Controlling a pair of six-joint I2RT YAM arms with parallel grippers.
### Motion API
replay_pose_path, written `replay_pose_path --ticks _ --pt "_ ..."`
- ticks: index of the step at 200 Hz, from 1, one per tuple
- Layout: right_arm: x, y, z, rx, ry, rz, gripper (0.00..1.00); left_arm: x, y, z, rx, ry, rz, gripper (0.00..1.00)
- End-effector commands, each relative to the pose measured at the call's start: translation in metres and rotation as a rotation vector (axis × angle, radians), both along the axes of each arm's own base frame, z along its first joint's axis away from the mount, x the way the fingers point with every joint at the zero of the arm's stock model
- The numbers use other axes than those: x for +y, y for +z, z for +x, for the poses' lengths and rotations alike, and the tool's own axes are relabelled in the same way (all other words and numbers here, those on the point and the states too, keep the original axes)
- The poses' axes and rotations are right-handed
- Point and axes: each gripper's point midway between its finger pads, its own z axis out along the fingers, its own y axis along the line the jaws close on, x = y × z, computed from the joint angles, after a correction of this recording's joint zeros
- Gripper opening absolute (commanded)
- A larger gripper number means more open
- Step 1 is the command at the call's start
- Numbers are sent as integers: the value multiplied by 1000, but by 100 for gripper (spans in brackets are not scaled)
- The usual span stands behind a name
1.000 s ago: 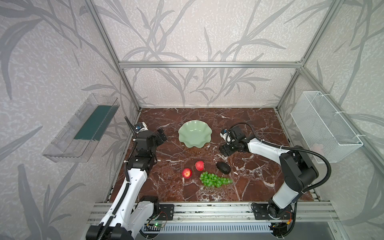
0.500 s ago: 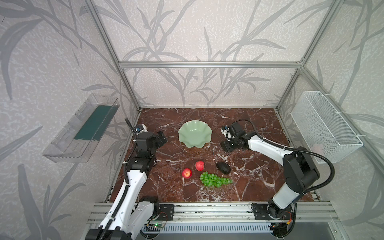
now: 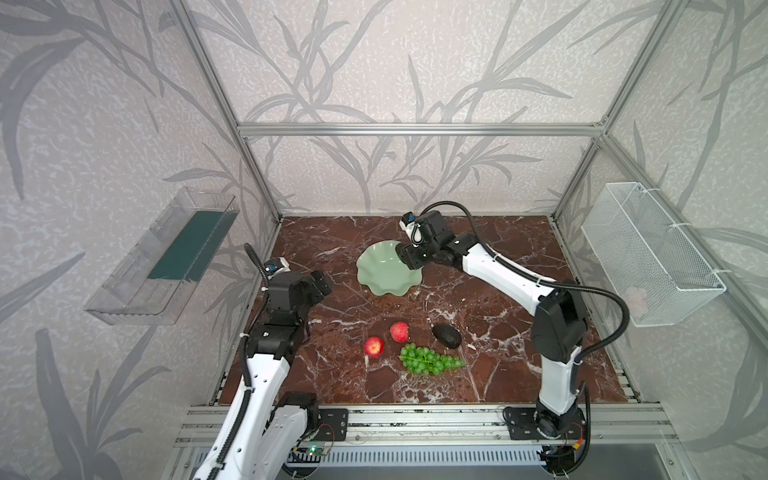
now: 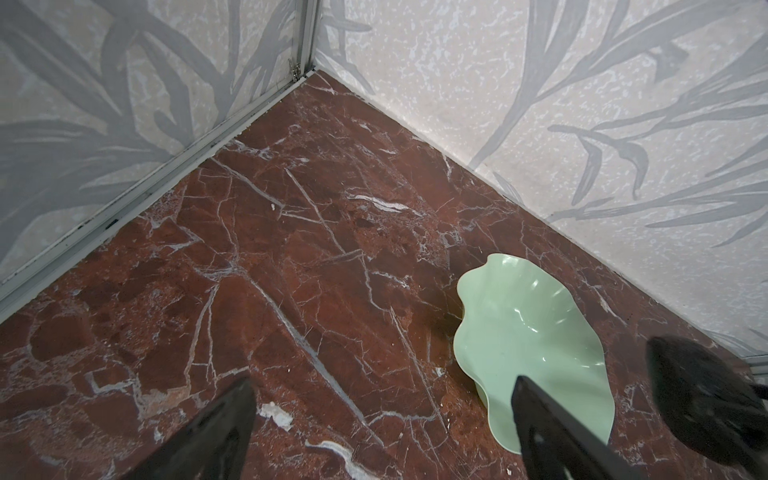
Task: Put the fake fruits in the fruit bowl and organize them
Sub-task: 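Carry the avocado into the green bowl with the right gripper and release it, then grasp the red apple nearest the robot with the left gripper while the right arm withdraws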
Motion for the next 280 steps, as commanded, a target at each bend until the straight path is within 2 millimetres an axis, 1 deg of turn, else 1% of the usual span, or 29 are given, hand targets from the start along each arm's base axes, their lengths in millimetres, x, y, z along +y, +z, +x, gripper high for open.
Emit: replay_pose_path --ticks 1,34,71,83,100,122,132,153,163,171,183,199,215,216,225,238,240,245,254,262,265,267,280 --pt "16 -20 6 30 8 -47 51 -1 -8 -13 50 10 -32 97" --pt "31 -50 26 45 -13 -77 52 -10 -15 -20 102 -36 -57 96" --pt "43 -80 34 88 1 -120 53 -28 -27 -27 185 -128 -110 95" --pt "44 -86 36 96 -2 -134 54 -32 -33 -30 218 -147 -126 95" --pt "44 -97 37 114 -10 -147 58 -39 -41 -34 256 -173 -155 95" --pt "46 -106 38 127 -13 -150 64 -49 -52 -40 296 -200 -204 93" --pt "47 -108 39 132 -16 -150 68 -54 -55 -43 304 -212 -220 93" --pt "50 -110 39 139 -10 -141 74 -65 -63 -48 329 -241 -232 92" --pt "51 -106 40 138 -11 -135 76 -72 -67 -51 347 -263 -226 92" --pt "50 -99 40 134 -12 -134 77 -78 -70 -54 361 -279 -216 92" --pt "48 -79 42 112 -21 -124 79 -87 -74 -59 385 -308 -199 92" --pt "40 -36 45 59 -48 -81 81 -101 -83 -68 429 -353 -195 92" --pt "26 10 42 1 -80 11 84 -113 -95 -78 472 -390 -190 92" --pt "24 10 41 4 -84 12 85 -113 -96 -78 475 -392 -190 92" --pt "10 34 36 -36 -115 84 87 -118 -104 -83 498 -407 -181 92" --pt "-13 58 26 -87 -152 190 90 -126 -113 -89 529 -432 -172 92" --pt "-16 57 25 -92 -157 203 91 -127 -114 -90 532 -436 -170 92" --pt "-26 66 18 -112 -170 237 93 -130 -117 -91 541 -444 -168 92" --pt "-42 71 7 -128 -192 263 96 -135 -122 -93 558 -460 -164 92" --pt "-54 70 -4 -125 -205 265 97 -139 -126 -94 570 -470 -157 92" --pt "-57 64 -6 -111 -211 255 97 -140 -127 -94 575 -473 -155 92" --pt "-61 70 -10 -119 -212 262 96 -141 -128 -94 574 -475 -154 92" --pt "-76 61 -26 -94 -223 244 97 -147 -134 -93 592 -492 -147 92"
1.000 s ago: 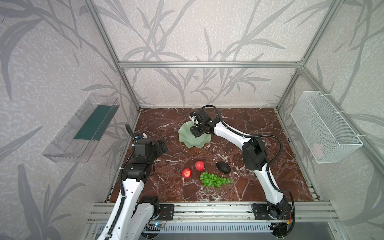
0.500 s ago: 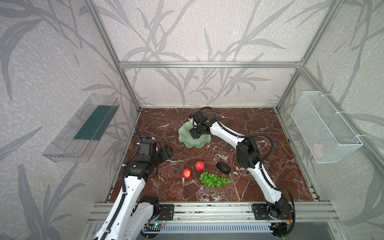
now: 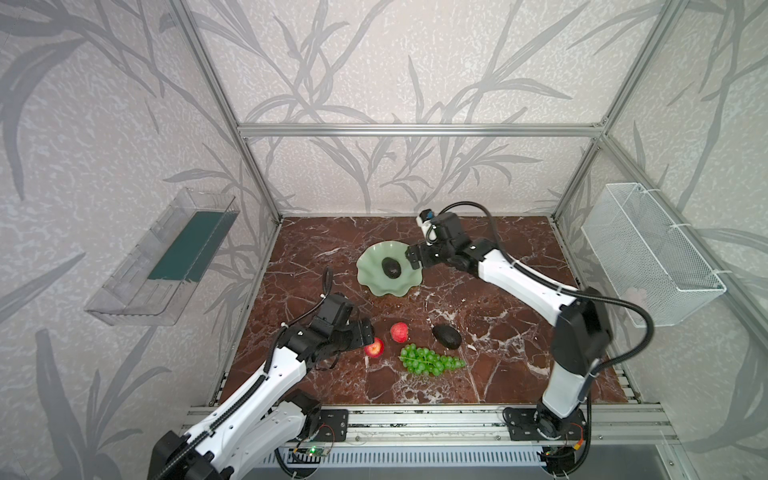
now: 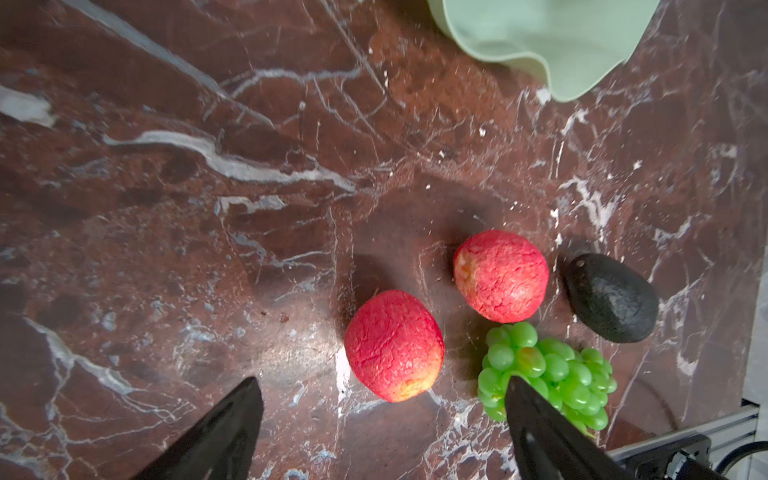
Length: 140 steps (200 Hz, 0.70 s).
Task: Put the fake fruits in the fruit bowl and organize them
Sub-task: 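Grasp the red apple nearest the robot with the left gripper while the right arm withdraws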
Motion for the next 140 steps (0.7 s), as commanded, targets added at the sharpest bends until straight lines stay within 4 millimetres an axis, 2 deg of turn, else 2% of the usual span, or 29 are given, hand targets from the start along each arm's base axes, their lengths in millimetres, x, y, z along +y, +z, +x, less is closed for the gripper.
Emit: replay_pose_path --ticks 1,33,73,96,140 --pt "-11 6 -13 -31 -27 74 97 -4 -11 0 28 7 21 92" --pt "-39 -21 -39 26 -71 59 97 -13 -26 3 73 -26 55 92" --pt "-55 -24 -53 25 -98 59 97 -16 -44 9 94 -15 91 92" --pt "-59 -24 -54 21 -100 58 97 -20 -51 11 108 -20 89 86" --pt "-63 -23 -54 15 -103 67 97 -19 -61 5 145 -19 96 70"
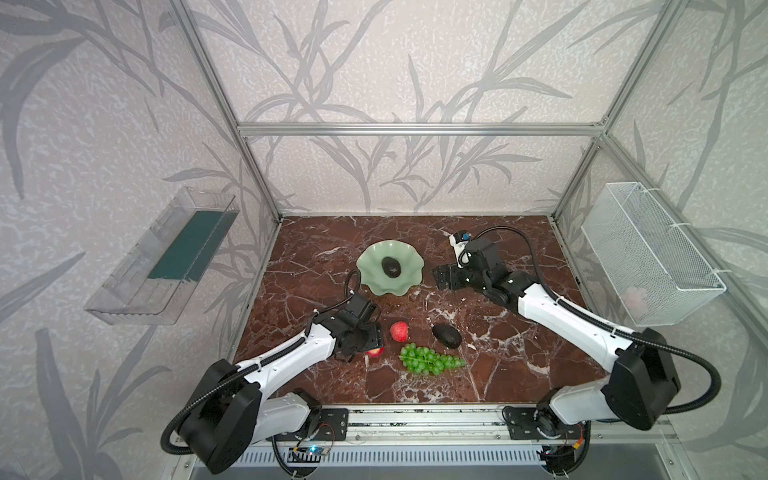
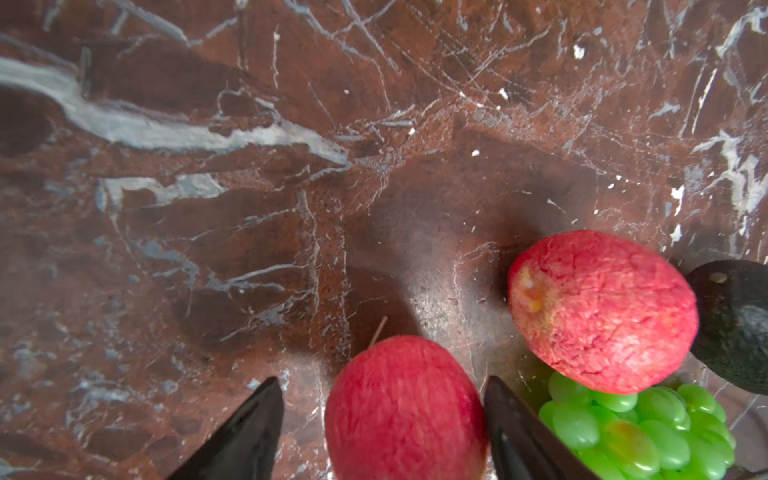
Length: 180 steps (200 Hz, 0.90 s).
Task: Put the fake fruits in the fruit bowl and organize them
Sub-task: 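Grasp the red apple nearest the robot with the left gripper while the right arm withdraws, then lower the apple into the bowl with the left gripper and release it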
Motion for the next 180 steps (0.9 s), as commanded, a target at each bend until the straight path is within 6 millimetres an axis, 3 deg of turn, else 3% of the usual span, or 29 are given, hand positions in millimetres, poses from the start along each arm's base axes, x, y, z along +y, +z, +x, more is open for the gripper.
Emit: replay_pose_path --ticks 1,25,41,73,100,127,154,180 --pt "-5 5 1 -21 -14 18 97 3 -6 -4 11 12 10 69" --pt "-7 3 2 -19 -20 24 97 4 -5 -5 15 10 13 57" --pt "-8 2 3 -17 -25 27 96 8 4 -4 -4 12 30 55" --pt "-13 5 3 -19 -34 38 96 15 52 21 -159 4 70 55" --pt "-19 8 2 -29 -42 37 96 19 97 55 -274 -20 107 55" --pt "-21 8 0 -25 -39 31 96 21 120 100 -340 -13 100 55" --pt "-26 6 -6 -19 -37 21 96 25 126 146 -368 14 89 55" --pt "-29 6 -11 -18 -36 19 96 22 118 183 -359 -2 142 54"
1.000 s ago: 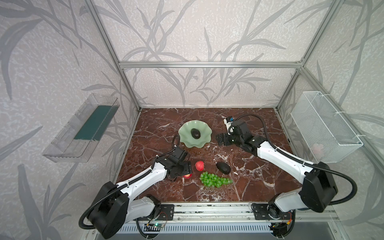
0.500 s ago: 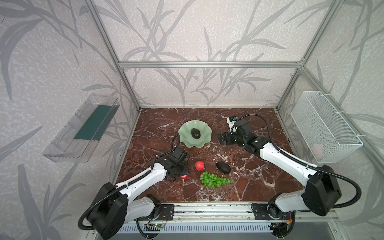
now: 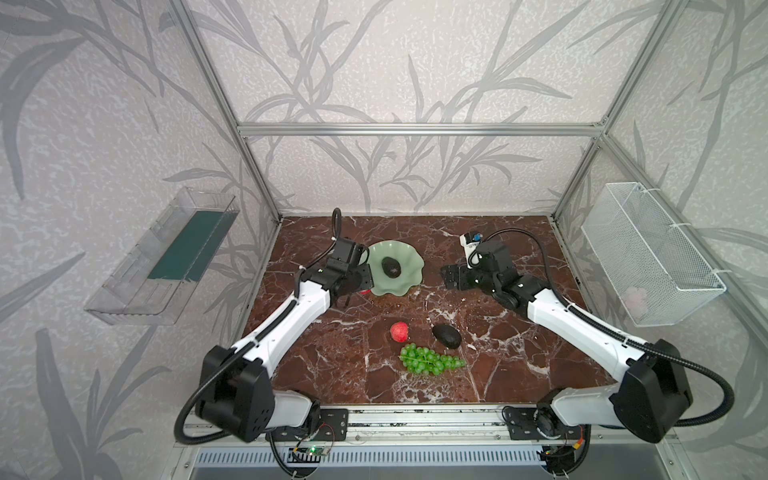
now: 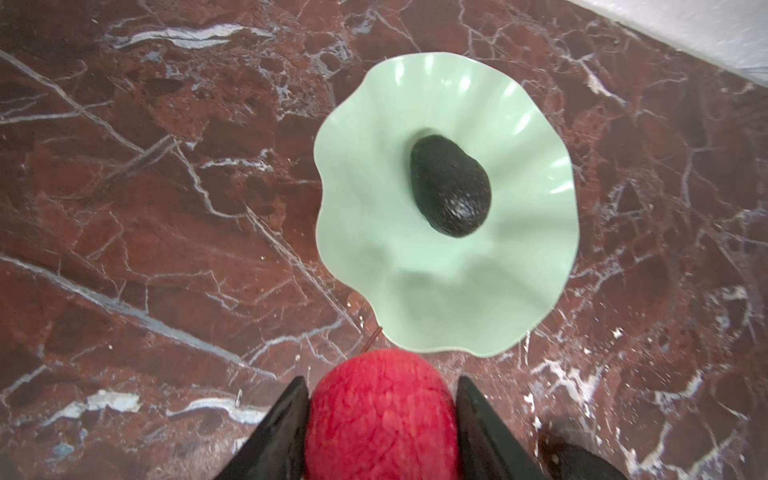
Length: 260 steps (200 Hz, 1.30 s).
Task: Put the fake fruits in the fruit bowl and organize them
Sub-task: 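Lower the apple into the bowl with the left gripper and release it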
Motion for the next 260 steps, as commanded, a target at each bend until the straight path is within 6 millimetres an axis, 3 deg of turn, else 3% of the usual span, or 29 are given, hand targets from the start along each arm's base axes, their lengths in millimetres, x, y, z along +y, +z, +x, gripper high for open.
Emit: replay_pose_path --ticks 1,32,73,143,167,211,235,260 --pt "-5 6 -8 -11 5 4 96 -3 -1 29 -20 -37 60 54" --pt "-7 4 -15 2 13 14 96 -2 -21 57 26 -20 99 54" --pt "-10 -11 -23 44 13 6 96 -1 -42 77 86 12 145 54" --pt "-10 -43 -39 147 40 -13 95 -9 -82 89 202 8 154 55" --pt "-11 -58 -47 184 45 -33 94 -8 -89 88 223 8 159 59" --pt "-6 -83 -74 250 92 -131 93 -13 -71 90 181 10 116 74" --pt "-1 -99 -94 286 130 -180 93 -17 -45 92 123 11 73 78" --pt "3 -116 -115 335 164 -216 93 -14 -5 90 22 29 42 80"
